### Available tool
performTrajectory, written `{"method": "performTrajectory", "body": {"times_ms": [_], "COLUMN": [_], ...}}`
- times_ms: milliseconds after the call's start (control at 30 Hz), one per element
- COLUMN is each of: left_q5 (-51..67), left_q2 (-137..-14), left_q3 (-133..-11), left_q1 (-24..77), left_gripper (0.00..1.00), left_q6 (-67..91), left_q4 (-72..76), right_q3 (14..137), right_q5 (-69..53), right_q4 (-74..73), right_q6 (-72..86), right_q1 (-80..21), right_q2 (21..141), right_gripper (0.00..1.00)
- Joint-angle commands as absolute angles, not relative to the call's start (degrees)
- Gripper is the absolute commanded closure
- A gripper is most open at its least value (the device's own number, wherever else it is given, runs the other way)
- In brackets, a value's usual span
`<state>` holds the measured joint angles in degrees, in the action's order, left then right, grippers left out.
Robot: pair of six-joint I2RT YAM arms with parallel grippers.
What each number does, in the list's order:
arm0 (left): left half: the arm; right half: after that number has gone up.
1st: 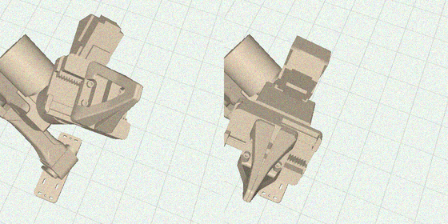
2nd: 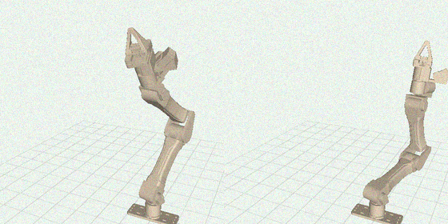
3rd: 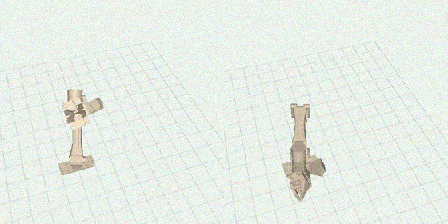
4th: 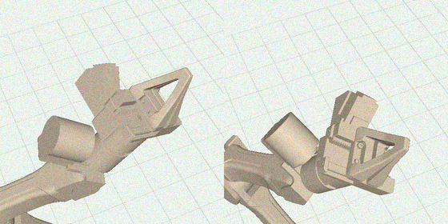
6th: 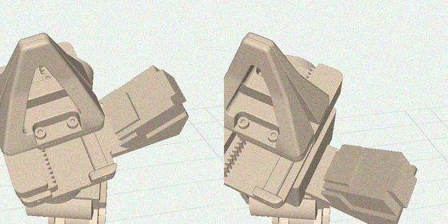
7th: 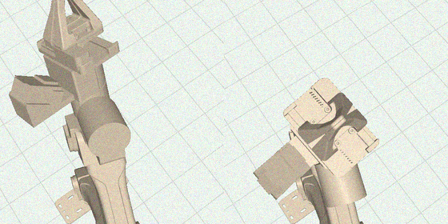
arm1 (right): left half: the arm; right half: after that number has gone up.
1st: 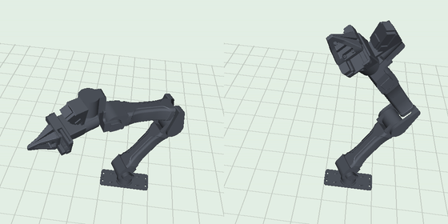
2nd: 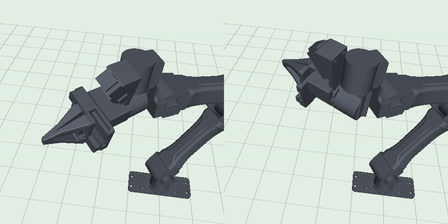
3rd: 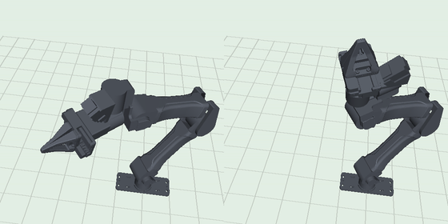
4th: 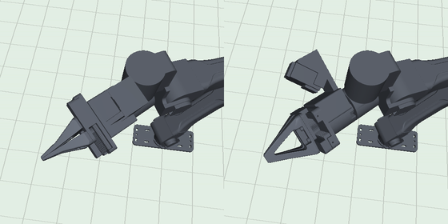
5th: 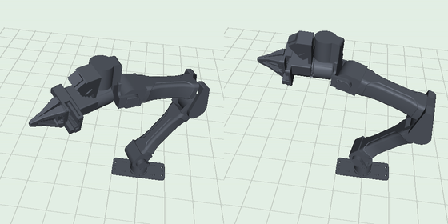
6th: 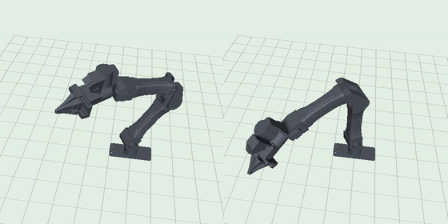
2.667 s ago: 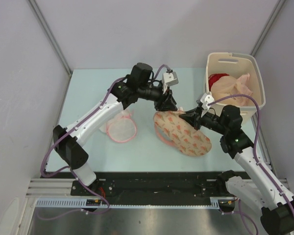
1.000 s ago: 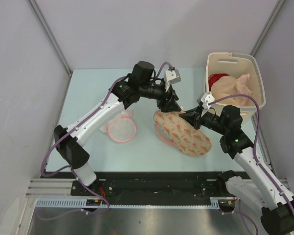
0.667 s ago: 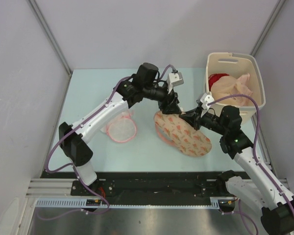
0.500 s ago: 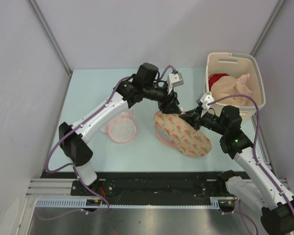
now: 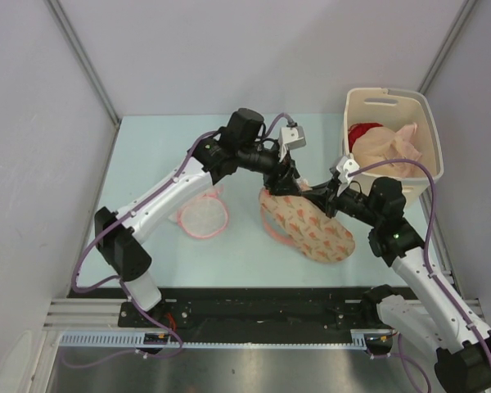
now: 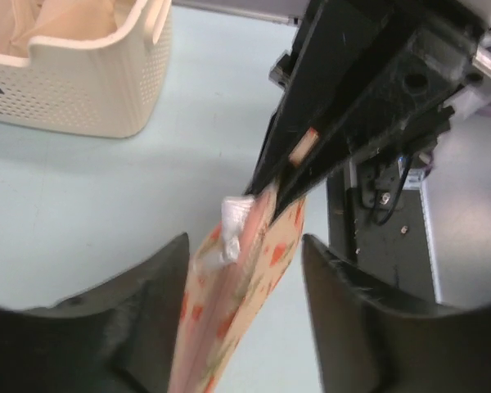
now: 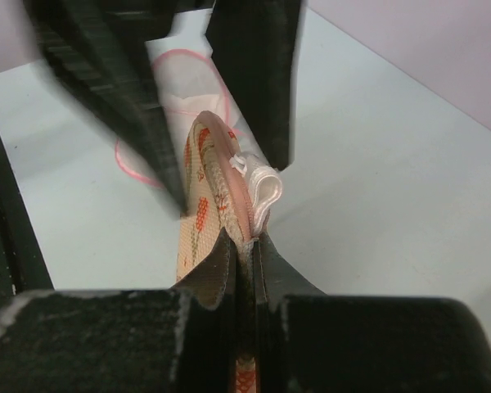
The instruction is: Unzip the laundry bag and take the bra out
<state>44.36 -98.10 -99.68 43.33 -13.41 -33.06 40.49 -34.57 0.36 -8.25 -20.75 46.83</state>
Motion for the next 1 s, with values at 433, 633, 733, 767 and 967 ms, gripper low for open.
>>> {"method": "performTrajectory", "body": {"times_ms": [433,633,733,767,967], "left_q5": [49.9,50.1,51.4,51.8,53.3], "left_q2": [-97.4,-96.2,-94.8,-94.7,-96.8], "left_q3": [-103.1,-100.3,-98.3,-97.7,-98.2], "left_q1": [42.1,41.7,41.7,41.7,41.7], "left_gripper": [0.48,0.26,0.09,0.08,0.45], "left_q6": [-20.0,-20.7,-21.3,-21.4,-22.7], "left_q4": [-41.1,-41.2,-41.0,-41.0,-43.1], "right_q3": [41.8,42.0,42.1,42.1,42.7], "right_q5": [-42.4,-40.9,-40.7,-40.9,-42.4], "right_q4": [2.6,0.3,-3.1,-3.1,-2.2], "right_q6": [-12.4,-16.8,-19.7,-19.9,-21.4], "right_q1": [-18.5,-18.1,-18.1,-18.0,-17.8], "right_q2": [45.1,43.6,42.8,42.6,43.3], "right_gripper": [1.00,1.00,1.00,1.00,1.00]}}
